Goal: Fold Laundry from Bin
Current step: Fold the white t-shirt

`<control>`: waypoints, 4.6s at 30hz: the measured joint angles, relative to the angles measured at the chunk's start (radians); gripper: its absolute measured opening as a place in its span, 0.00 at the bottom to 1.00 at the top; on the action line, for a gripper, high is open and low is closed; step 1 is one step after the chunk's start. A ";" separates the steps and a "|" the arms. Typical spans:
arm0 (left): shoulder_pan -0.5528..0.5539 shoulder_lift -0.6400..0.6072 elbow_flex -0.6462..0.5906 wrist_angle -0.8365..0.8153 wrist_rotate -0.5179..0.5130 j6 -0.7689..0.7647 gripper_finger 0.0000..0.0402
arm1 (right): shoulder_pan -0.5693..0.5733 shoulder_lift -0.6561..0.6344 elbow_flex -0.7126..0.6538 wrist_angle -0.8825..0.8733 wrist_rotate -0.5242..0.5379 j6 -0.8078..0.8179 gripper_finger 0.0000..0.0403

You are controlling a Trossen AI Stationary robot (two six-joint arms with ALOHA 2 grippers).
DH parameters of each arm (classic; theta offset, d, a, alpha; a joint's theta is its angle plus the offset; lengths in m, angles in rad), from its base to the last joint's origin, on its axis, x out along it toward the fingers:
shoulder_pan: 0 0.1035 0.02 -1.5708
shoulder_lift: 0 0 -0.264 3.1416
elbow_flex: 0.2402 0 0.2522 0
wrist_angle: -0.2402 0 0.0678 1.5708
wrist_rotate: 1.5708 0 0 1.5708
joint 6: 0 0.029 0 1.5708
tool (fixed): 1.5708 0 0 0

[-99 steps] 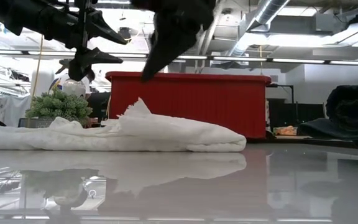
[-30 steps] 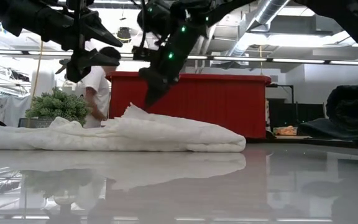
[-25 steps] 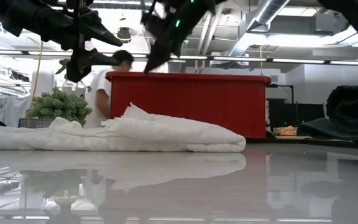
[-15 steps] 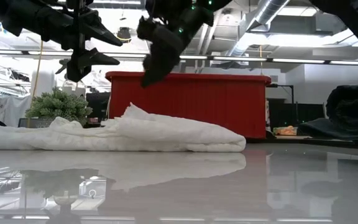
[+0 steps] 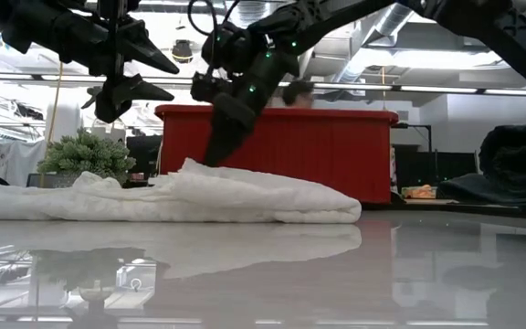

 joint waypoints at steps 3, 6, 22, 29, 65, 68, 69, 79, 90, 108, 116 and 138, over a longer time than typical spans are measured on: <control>0.000 0.000 0.000 0.001 -0.016 0.000 0.45 | -0.010 0.002 -0.001 -0.019 0.000 -0.003 0.40; 0.000 0.000 0.000 0.000 -0.025 -0.001 0.45 | -0.016 0.003 -0.001 -0.016 0.000 -0.003 0.25; 0.000 0.000 0.000 -0.002 -0.032 0.006 0.45 | -0.051 -0.003 0.041 0.033 0.058 0.016 0.04; 0.000 0.000 0.000 -0.002 -0.032 0.006 0.45 | -0.075 -0.004 0.066 0.039 -0.008 0.033 0.06; -0.083 0.522 0.182 0.213 -0.056 0.076 0.45 | -0.142 -0.201 -0.010 -0.704 -0.146 0.597 0.62; -0.083 0.610 0.226 0.212 -0.040 0.099 0.45 | -0.132 -0.206 -0.101 -0.630 -0.146 0.644 0.70; -0.083 0.633 0.235 0.210 -0.043 0.094 0.45 | -0.132 -0.215 -0.140 -0.598 -0.144 0.655 0.72; -0.078 0.595 0.239 0.209 -0.073 0.132 0.45 | -0.185 -0.614 -0.725 0.061 -0.043 0.945 0.76; 0.004 0.534 -0.021 0.538 0.039 -0.044 0.45 | -0.113 -0.719 -1.112 0.556 0.082 1.199 0.76; 0.070 0.778 0.032 0.385 -0.047 -0.019 0.45 | -0.100 -0.453 -1.068 0.771 -0.022 1.214 0.76; 0.085 0.887 0.046 0.463 -0.017 -0.008 0.45 | -0.088 -0.396 -1.033 0.759 -0.062 1.147 0.58; 0.131 0.821 0.335 0.296 0.279 0.020 0.45 | -0.141 -0.687 -1.033 0.288 0.089 1.100 0.11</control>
